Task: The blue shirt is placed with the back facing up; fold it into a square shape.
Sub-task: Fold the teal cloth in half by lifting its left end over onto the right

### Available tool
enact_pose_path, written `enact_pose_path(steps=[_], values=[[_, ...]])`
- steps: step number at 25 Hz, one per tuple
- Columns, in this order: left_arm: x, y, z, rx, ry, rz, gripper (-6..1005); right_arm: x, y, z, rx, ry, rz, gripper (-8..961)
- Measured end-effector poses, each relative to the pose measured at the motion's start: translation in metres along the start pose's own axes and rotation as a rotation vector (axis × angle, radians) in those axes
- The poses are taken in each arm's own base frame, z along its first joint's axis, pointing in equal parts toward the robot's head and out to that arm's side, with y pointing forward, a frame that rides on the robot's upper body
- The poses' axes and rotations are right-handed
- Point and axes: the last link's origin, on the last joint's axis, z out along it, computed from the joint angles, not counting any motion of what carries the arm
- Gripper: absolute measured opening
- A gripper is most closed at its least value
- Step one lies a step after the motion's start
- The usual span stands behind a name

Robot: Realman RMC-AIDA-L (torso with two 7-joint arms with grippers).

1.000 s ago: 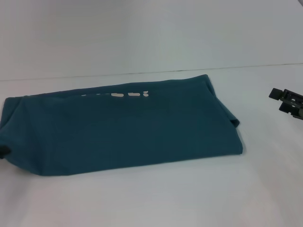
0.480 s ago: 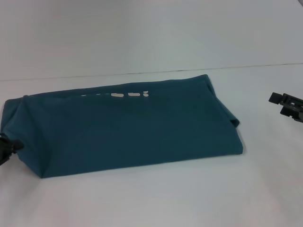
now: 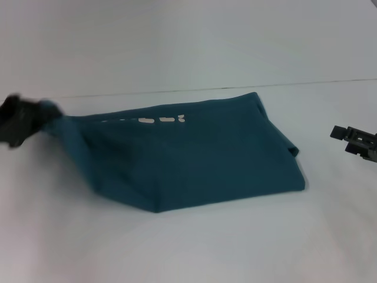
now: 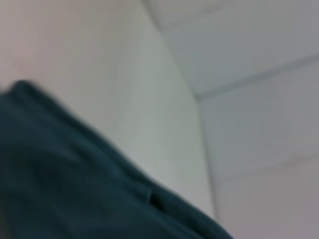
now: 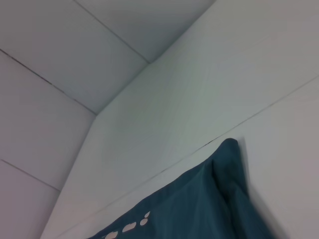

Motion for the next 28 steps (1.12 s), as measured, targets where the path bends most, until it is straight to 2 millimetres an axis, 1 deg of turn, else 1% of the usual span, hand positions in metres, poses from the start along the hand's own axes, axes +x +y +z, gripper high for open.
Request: enact_pose_path(steps=[1,3,4,7,12,14,16,19,21,22,23,25,27,28], values=[[0.003,0.006,0.004,-0.009,-0.010,0.013,27,0.001,0.000,0.000,-0.002,0.004,0.000,920],[0.010,0.028,0.019,-0.040,-0.050,0.058,27,0.003,0.000,0.000,-0.003,0.009,0.002,919],[0.012,0.042,0.030,-0.056,-0.077,0.087,27,0.004,0.000,0.000,-0.003,0.011,0.002,918],[0.013,0.074,0.058,-0.091,-0.140,0.157,27,0.005,-0.001,0.000,0.000,0.015,0.003,916],[0.004,0.115,0.103,-0.104,-0.229,0.272,27,0.005,-0.001,0.000,0.005,0.014,-0.008,913],[-0.005,0.130,0.122,-0.101,-0.273,0.320,26,0.005,-0.001,0.001,0.003,0.015,-0.011,912],[-0.018,0.141,0.141,-0.096,-0.315,0.357,26,0.006,-0.001,0.002,0.001,0.017,-0.012,911],[-0.046,0.147,0.170,-0.065,-0.370,0.416,26,0.007,0.000,0.003,-0.001,0.019,-0.013,909],[-0.070,0.143,0.192,-0.026,-0.384,0.475,26,0.007,-0.001,0.003,0.003,0.018,-0.014,908],[-0.079,0.140,0.199,-0.012,-0.387,0.505,26,0.007,-0.001,0.003,0.006,0.017,-0.014,907],[-0.091,0.136,0.209,0.009,-0.395,0.548,27,0.008,-0.002,0.003,0.009,0.016,-0.013,907],[-0.106,0.131,0.220,0.034,-0.419,0.593,27,0.008,-0.003,0.005,0.016,0.020,-0.012,905],[-0.116,0.129,0.224,0.042,-0.455,0.608,36,0.008,-0.002,0.006,0.017,0.025,-0.014,904],[-0.116,0.129,0.224,0.042,-0.455,0.608,44,0.008,-0.002,0.007,0.017,0.025,-0.015,904]])
